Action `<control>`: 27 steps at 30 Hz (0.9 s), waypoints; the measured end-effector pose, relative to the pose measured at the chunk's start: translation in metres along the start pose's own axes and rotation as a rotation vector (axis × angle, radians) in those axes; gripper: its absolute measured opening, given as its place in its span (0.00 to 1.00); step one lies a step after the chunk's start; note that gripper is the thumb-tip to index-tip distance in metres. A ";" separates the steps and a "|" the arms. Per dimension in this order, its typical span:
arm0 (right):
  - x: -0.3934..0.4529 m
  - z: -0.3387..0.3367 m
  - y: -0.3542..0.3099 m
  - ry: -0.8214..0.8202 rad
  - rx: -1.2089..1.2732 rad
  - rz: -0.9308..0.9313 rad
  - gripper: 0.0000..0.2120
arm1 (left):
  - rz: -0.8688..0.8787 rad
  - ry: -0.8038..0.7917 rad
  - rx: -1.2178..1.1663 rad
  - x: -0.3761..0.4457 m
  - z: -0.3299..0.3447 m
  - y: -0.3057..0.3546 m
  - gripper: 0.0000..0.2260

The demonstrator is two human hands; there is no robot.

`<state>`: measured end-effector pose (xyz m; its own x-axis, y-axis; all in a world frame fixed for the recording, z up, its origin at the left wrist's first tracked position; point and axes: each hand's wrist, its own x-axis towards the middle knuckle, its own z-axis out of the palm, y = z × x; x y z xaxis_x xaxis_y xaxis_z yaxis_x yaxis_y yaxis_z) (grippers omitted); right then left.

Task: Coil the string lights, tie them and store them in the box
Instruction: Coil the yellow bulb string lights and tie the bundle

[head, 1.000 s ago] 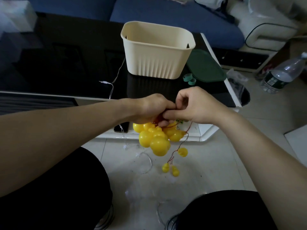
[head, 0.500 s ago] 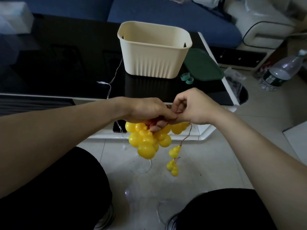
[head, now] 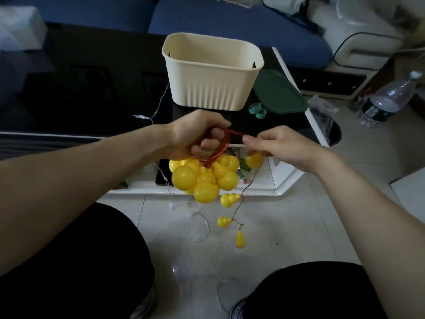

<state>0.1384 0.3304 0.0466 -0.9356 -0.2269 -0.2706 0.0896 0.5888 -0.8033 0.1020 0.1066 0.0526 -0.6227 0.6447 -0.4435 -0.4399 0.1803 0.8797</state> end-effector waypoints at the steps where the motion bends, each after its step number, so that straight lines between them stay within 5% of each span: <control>1: -0.001 -0.003 0.003 -0.023 0.010 0.018 0.26 | 0.001 0.032 0.001 0.001 0.000 -0.001 0.17; 7: -0.006 -0.013 0.010 -0.060 0.282 0.125 0.39 | -0.010 0.324 -0.053 0.010 -0.012 -0.006 0.19; 11: -0.007 -0.013 0.015 -0.125 0.383 0.176 0.33 | 0.032 0.462 -0.175 0.007 -0.024 -0.003 0.19; 15: -0.001 0.006 0.021 -0.086 0.102 0.110 0.07 | 0.058 0.366 -0.110 0.002 -0.022 -0.001 0.19; 21: 0.005 0.034 0.004 -0.119 0.119 -0.025 0.30 | 0.134 0.084 0.192 -0.009 -0.001 0.003 0.17; 27: 0.007 0.047 0.006 -0.401 0.091 0.131 0.17 | 0.187 0.162 0.167 -0.012 -0.003 0.003 0.18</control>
<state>0.1486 0.2960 0.0146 -0.7088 -0.4489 -0.5442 0.2455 0.5663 -0.7868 0.1062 0.0975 0.0595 -0.7838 0.5541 -0.2805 -0.2036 0.1975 0.9589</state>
